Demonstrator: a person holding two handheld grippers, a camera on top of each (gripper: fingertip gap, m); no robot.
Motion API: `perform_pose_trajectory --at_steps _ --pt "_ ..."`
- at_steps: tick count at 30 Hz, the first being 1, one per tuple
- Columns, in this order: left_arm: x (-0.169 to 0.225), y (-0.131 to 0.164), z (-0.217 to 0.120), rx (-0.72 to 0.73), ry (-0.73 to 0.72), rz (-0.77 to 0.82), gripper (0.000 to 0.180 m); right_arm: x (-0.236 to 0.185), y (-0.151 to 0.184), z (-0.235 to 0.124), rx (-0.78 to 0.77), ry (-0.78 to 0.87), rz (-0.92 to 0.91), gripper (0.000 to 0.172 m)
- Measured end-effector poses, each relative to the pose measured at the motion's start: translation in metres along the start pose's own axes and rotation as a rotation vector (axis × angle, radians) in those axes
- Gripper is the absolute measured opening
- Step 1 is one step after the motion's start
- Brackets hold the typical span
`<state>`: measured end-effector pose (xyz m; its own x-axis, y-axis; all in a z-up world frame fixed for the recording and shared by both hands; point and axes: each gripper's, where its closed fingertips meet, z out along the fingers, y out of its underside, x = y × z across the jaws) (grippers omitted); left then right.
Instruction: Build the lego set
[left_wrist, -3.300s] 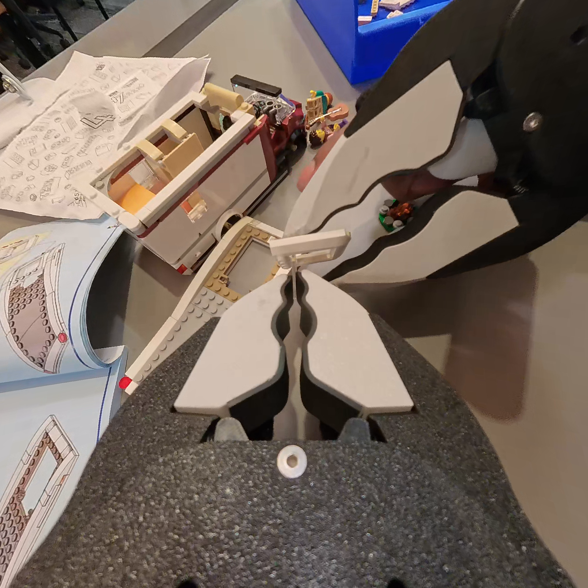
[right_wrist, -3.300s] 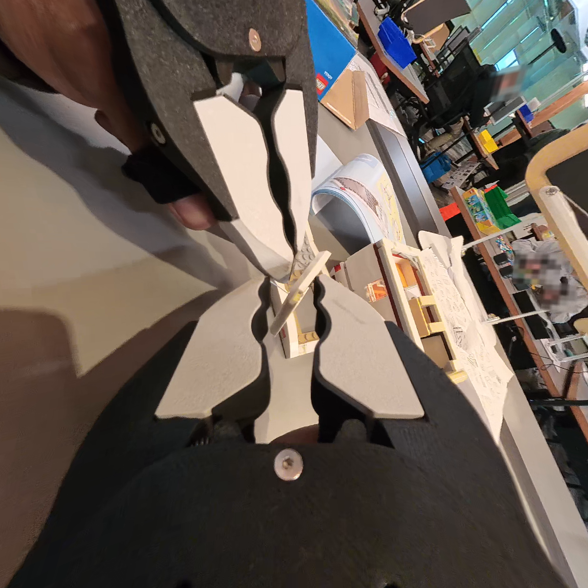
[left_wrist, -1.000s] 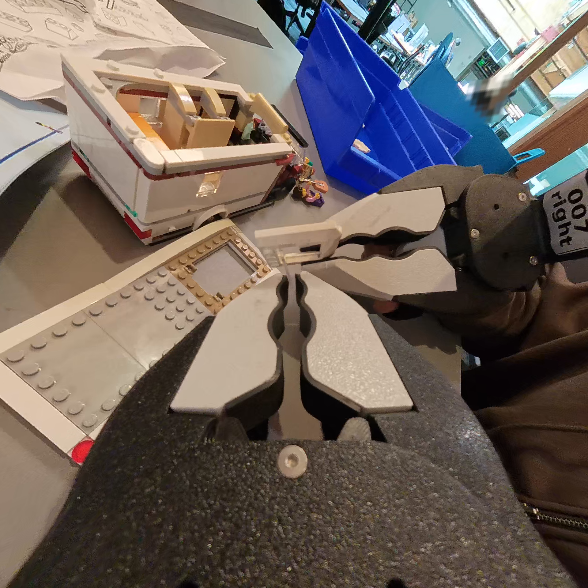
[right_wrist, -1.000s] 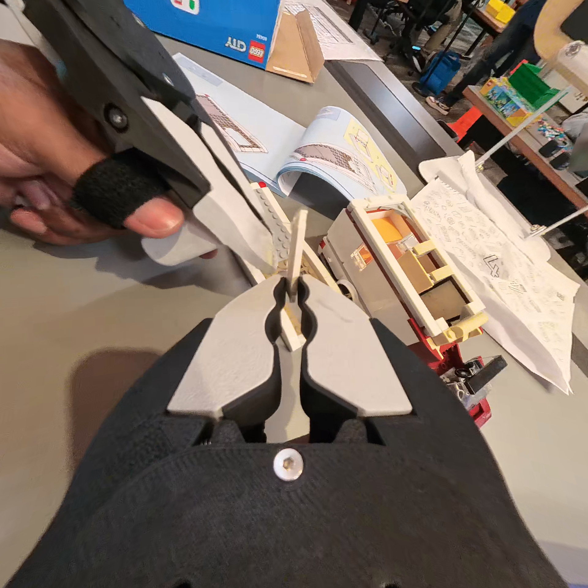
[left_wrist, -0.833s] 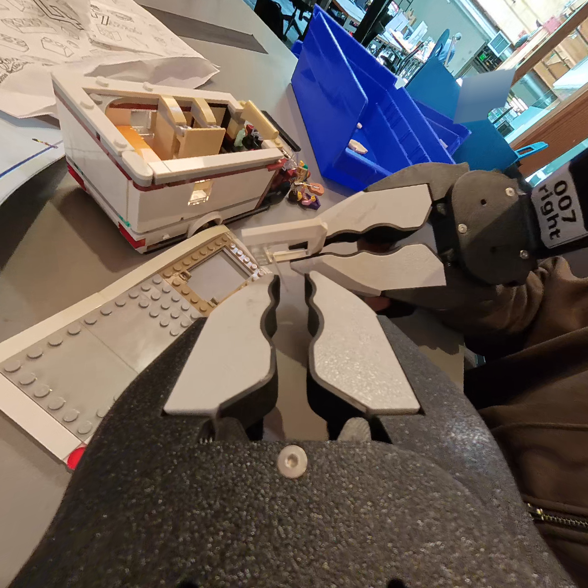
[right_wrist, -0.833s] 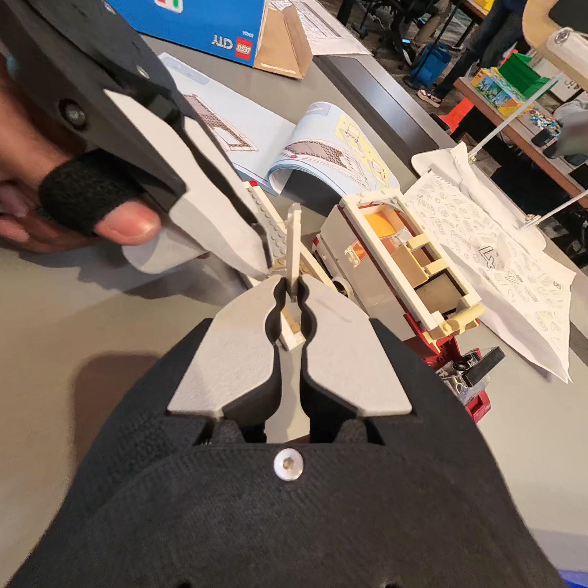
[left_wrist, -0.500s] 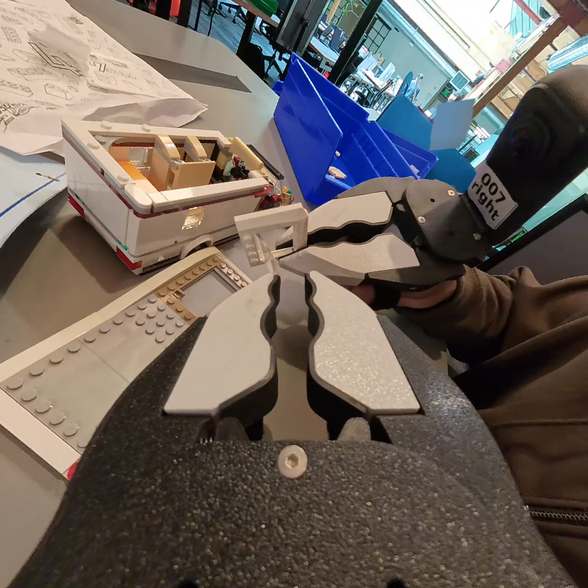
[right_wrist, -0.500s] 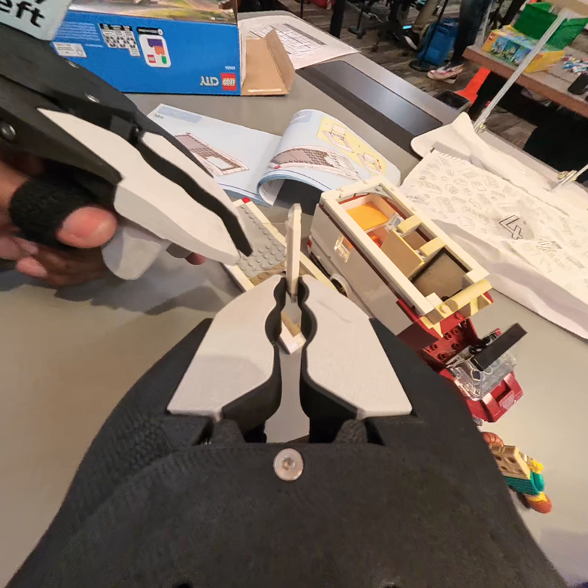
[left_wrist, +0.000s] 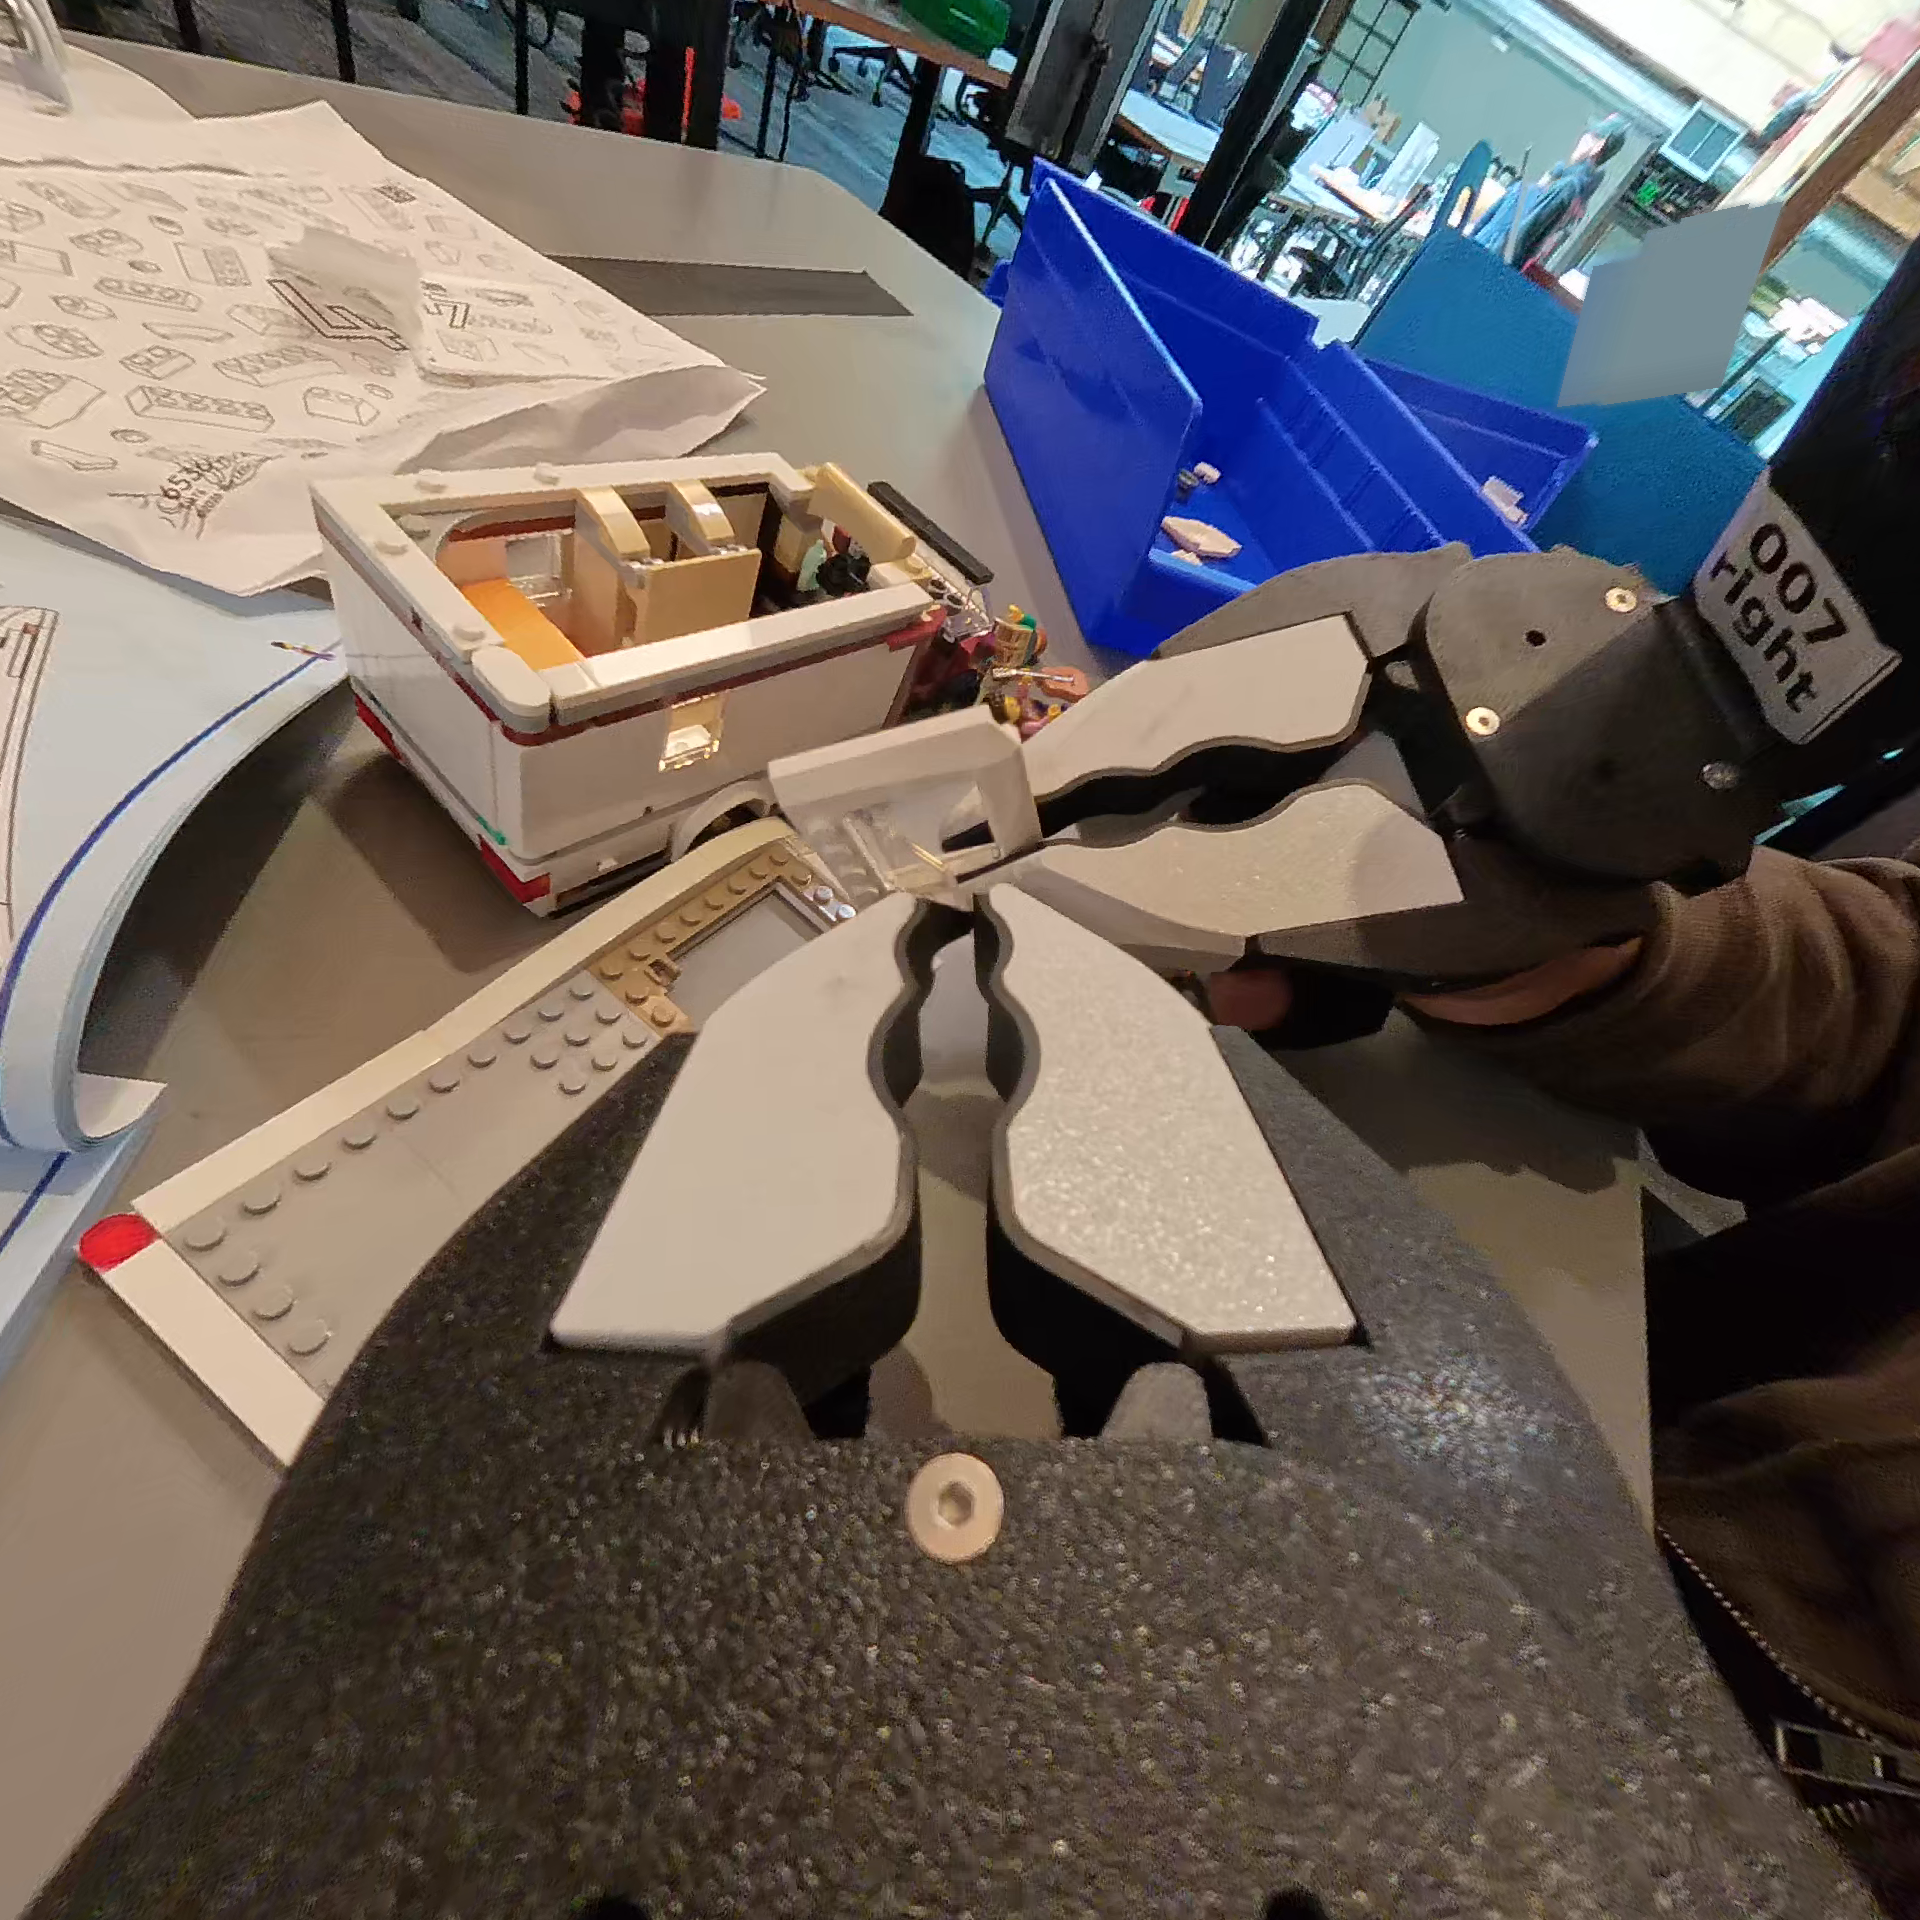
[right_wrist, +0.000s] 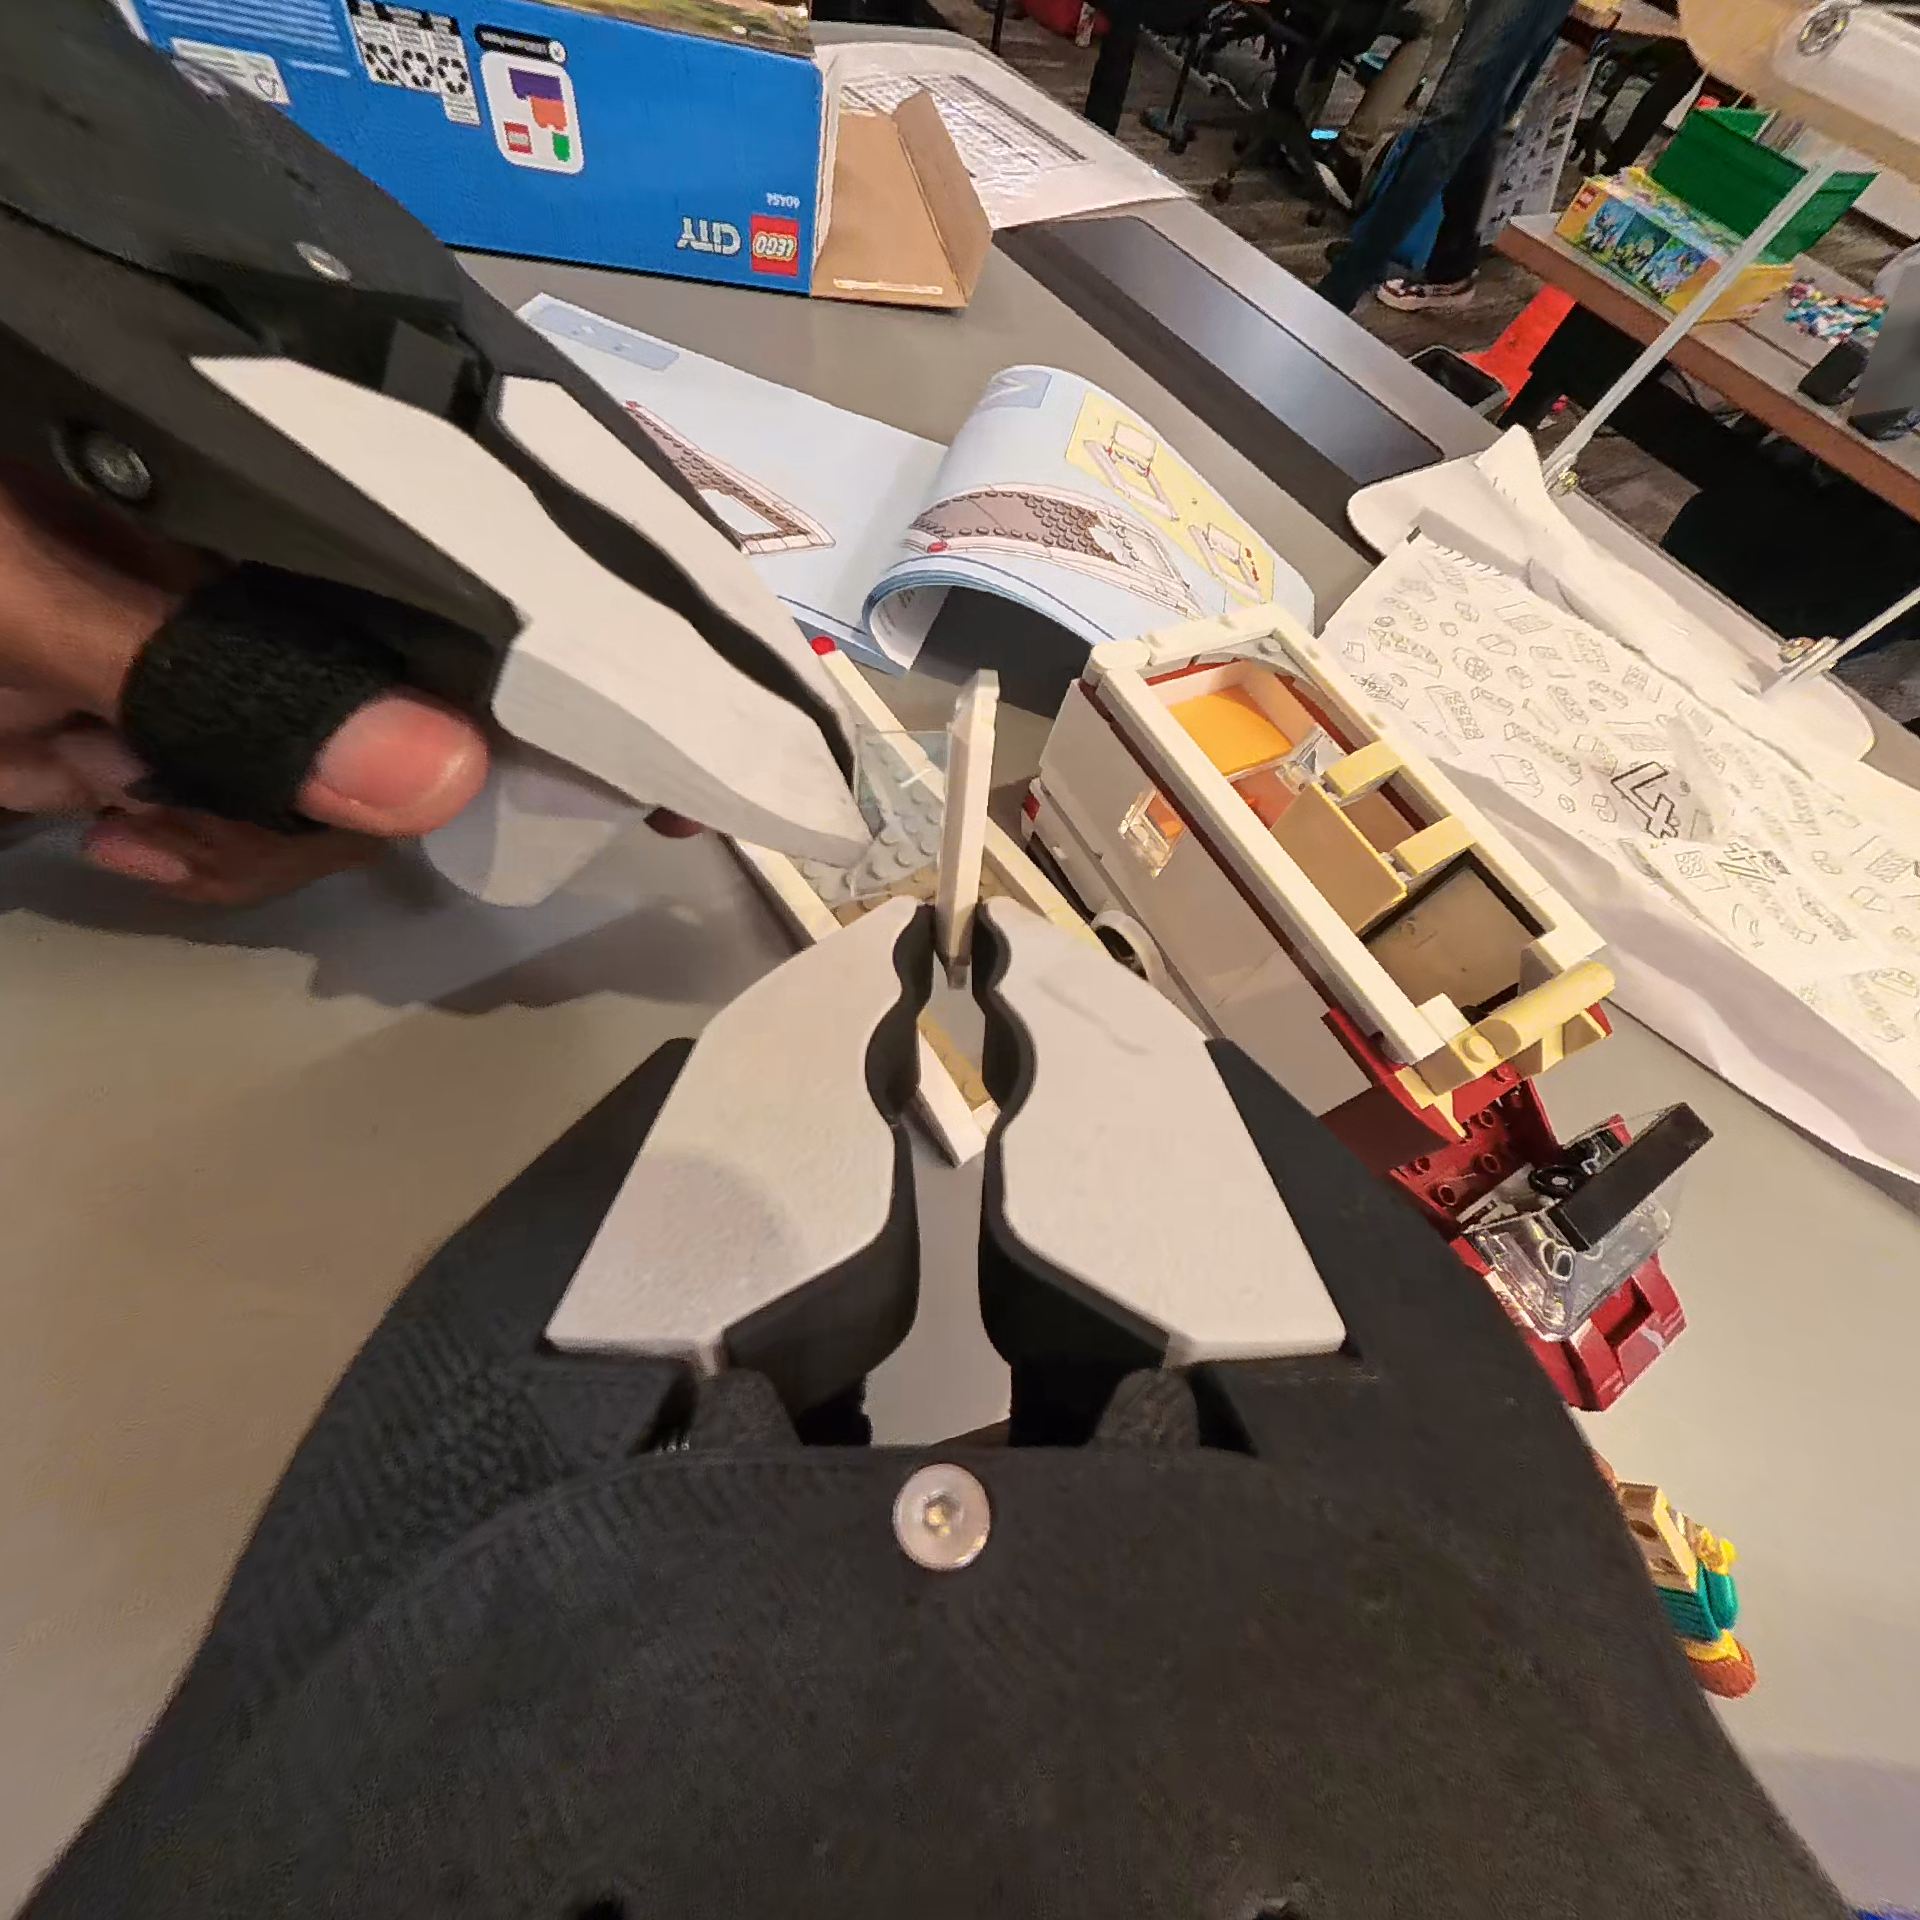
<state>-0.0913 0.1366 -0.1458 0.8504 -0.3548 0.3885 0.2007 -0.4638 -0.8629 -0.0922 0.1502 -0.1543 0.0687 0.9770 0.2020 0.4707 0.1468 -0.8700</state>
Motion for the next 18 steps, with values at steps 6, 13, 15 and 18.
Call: perform_pose_trajectory --at_steps 6,13,15,18 --pt "-0.016 0.002 -0.004 -0.01 -0.07 -0.032 0.005 0.0 0.0 0.0 0.003 -0.009 0.0 0.007" --pt "0.0 -0.003 -0.004 0.025 0.022 -0.014 0.002 0.0 -0.001 -0.001 0.012 -0.027 0.025 0.007" --pt "0.002 -0.002 -0.002 0.014 0.008 0.021 0.002 -0.002 0.0 0.0 0.005 -0.028 0.014 0.007" --pt "0.0 -0.002 -0.004 0.011 0.009 0.015 0.002 -0.004 0.001 0.0 0.004 -0.035 0.006 0.007"
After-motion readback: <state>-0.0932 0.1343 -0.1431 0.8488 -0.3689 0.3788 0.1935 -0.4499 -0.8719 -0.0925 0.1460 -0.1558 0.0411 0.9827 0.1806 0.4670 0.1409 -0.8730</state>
